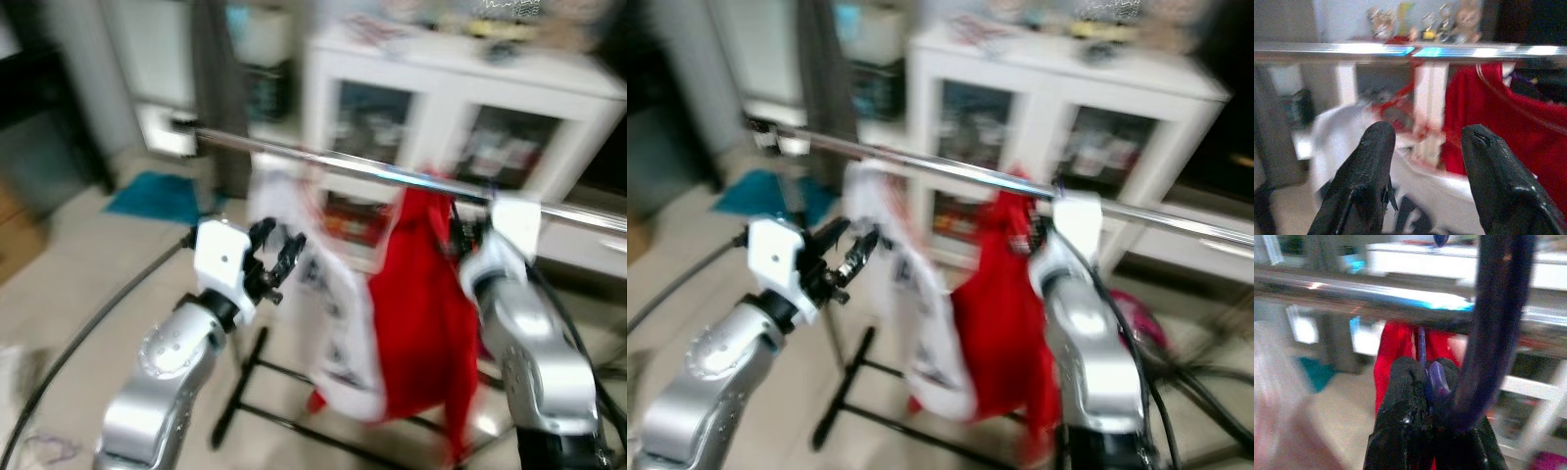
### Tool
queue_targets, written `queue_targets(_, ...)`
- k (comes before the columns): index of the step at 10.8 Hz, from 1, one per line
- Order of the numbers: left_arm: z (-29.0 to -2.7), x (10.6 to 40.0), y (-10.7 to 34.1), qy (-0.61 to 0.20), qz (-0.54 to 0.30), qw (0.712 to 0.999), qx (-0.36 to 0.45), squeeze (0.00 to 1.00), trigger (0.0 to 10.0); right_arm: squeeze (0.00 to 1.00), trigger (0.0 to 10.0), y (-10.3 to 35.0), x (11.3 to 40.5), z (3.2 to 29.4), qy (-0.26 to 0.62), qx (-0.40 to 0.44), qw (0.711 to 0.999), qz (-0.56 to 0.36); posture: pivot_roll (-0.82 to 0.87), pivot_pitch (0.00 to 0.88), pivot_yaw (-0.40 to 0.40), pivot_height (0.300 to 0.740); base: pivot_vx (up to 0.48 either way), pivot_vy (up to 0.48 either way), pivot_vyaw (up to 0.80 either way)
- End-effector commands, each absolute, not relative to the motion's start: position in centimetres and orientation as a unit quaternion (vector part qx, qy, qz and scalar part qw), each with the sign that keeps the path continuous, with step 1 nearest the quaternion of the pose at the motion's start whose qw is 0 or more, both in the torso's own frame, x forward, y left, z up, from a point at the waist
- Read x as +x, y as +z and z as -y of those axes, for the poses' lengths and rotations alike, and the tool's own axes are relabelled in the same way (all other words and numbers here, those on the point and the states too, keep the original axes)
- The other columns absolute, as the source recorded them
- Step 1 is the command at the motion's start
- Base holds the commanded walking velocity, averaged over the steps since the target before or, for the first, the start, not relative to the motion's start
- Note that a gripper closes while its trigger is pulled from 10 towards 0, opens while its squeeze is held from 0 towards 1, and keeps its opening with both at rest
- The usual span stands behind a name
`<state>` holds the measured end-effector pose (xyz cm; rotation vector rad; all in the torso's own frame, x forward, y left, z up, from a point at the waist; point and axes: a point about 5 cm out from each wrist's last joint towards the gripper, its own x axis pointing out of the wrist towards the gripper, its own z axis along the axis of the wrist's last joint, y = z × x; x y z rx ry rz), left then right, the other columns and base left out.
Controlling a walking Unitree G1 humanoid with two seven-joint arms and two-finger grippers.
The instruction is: Hang hanger
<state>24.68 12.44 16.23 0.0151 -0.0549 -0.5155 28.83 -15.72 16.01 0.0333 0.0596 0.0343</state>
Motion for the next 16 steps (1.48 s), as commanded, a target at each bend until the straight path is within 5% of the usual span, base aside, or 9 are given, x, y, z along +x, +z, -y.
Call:
queue_targets(1,-11.8,24.5,16.4,-0.272,0.029,0.962,0.004,0.00,10.0,0.00,10.0,16.5,28.6,16.6,0.001,0.009,1.000,-0.013,0.11,0.000,-0.041,0.740,0.000,0.000,0.00)
queue_targets(9,-10.0,23.6,16.1,-0.387,-0.006,0.922,-0.001,0.00,10.0,0.00,10.0,17.7,32.4,16.8,-0.010,-0.021,0.999,-0.022,0.12,0.000,-0.045,0.740,0.000,0.000,0.00)
queue_targets(13,-12.4,25.0,15.3,-0.228,-0.008,0.973,-0.021,0.00,10.0,0.00,10.0,15.9,30.1,15.4,0.030,-0.004,0.999,-0.035,0.11,0.000,-0.055,0.740,0.000,0.000,0.00)
queue_targets(16,-12.8,25.0,14.8,-0.197,-0.012,0.980,-0.026,0.00,10.0,0.00,10.0,14.6,27.8,15.6,0.041,-0.006,0.998,-0.049,0.10,0.000,-0.058,0.740,0.000,0.000,0.00)
